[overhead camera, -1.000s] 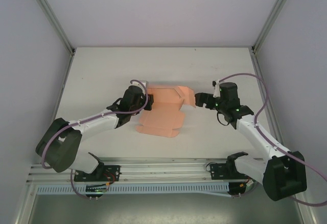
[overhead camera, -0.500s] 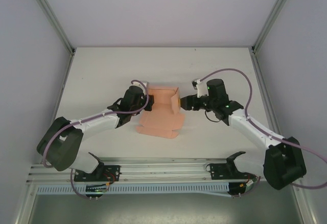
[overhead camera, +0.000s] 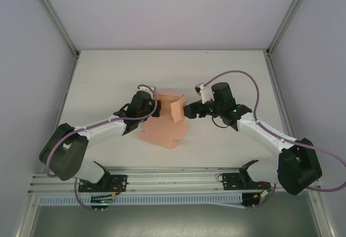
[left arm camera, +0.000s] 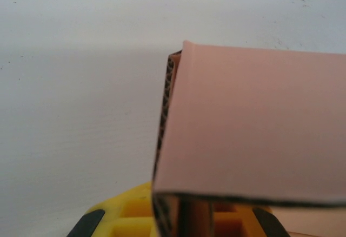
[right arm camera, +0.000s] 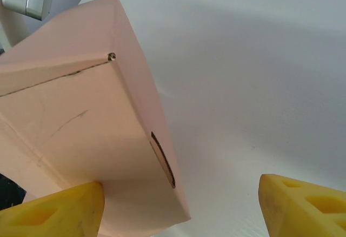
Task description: Assemble paper box
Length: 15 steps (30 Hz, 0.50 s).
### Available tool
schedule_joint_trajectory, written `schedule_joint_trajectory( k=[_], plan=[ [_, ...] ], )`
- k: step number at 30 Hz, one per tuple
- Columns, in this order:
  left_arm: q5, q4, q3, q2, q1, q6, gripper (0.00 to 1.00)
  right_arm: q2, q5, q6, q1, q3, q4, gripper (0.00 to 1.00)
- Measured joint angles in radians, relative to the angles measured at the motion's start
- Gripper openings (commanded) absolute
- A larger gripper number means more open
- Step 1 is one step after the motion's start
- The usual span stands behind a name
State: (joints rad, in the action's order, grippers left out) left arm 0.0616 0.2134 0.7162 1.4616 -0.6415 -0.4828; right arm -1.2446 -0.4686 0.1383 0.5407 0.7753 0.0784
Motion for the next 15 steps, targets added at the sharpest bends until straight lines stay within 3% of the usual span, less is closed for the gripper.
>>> schedule_joint_trajectory(
  k=[15],
  plan=[
    [-0.005, -0.010, 0.024, 0.004, -0.002, 0.009, 0.00, 0.000, -0.093, -0.008, 0.009, 0.002, -0.001, 0.79]
  ],
)
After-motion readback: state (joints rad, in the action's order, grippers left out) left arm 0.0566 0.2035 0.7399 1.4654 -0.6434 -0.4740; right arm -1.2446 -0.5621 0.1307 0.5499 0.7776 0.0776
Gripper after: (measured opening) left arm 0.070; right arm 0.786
